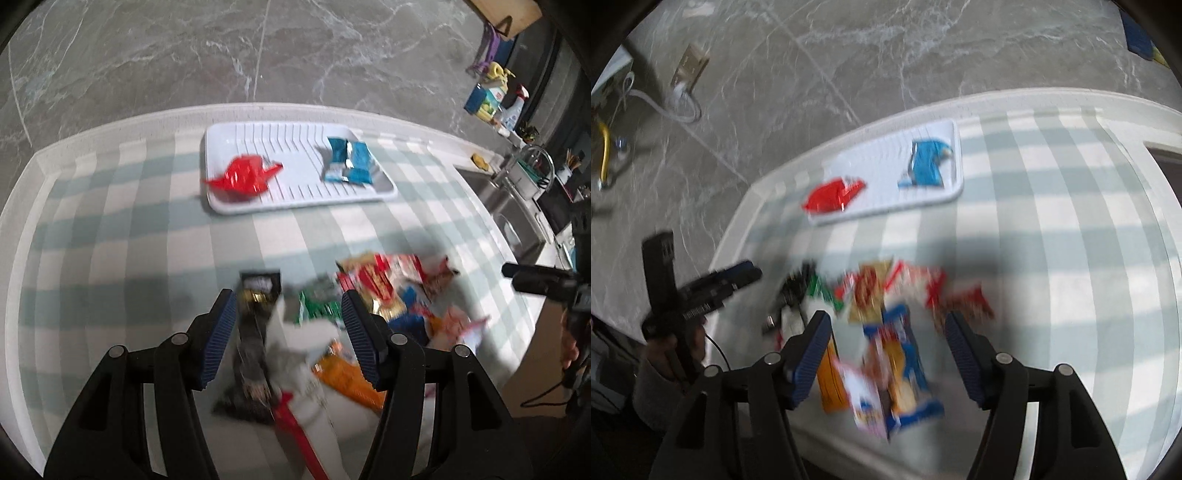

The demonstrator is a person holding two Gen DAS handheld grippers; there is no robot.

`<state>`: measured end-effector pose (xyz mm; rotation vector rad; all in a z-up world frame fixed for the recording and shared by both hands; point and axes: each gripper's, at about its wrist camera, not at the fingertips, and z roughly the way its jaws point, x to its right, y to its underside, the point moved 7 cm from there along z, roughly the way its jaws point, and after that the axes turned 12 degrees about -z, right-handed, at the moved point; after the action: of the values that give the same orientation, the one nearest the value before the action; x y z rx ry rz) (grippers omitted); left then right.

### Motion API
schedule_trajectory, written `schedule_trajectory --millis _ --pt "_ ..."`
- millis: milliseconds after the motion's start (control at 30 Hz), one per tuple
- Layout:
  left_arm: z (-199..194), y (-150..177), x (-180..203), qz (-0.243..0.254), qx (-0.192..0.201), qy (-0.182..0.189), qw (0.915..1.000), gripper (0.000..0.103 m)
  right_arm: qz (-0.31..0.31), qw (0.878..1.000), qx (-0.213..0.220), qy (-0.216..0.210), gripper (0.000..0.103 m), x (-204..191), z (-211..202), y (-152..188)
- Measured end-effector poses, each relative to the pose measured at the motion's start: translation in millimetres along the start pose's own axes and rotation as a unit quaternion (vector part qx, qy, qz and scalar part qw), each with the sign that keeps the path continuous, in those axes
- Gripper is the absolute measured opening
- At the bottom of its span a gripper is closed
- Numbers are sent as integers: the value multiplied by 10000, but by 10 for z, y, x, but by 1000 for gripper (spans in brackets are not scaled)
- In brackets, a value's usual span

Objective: Organize snacks
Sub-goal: 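Lift both open grippers away from the tray back toward the snack pile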

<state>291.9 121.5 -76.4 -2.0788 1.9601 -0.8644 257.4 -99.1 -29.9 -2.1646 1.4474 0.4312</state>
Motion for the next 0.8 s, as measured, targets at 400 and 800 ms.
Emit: schedule_trajectory --millis 400,800 --pt "-108 730 67 -97 -356 -82 9993 57 -541 9979 -341 -52 67 -406 251 711" --pt "53 1074 -28 -251 -635 -128 9976 57 -580 9972 -462 130 59 -466 485 750"
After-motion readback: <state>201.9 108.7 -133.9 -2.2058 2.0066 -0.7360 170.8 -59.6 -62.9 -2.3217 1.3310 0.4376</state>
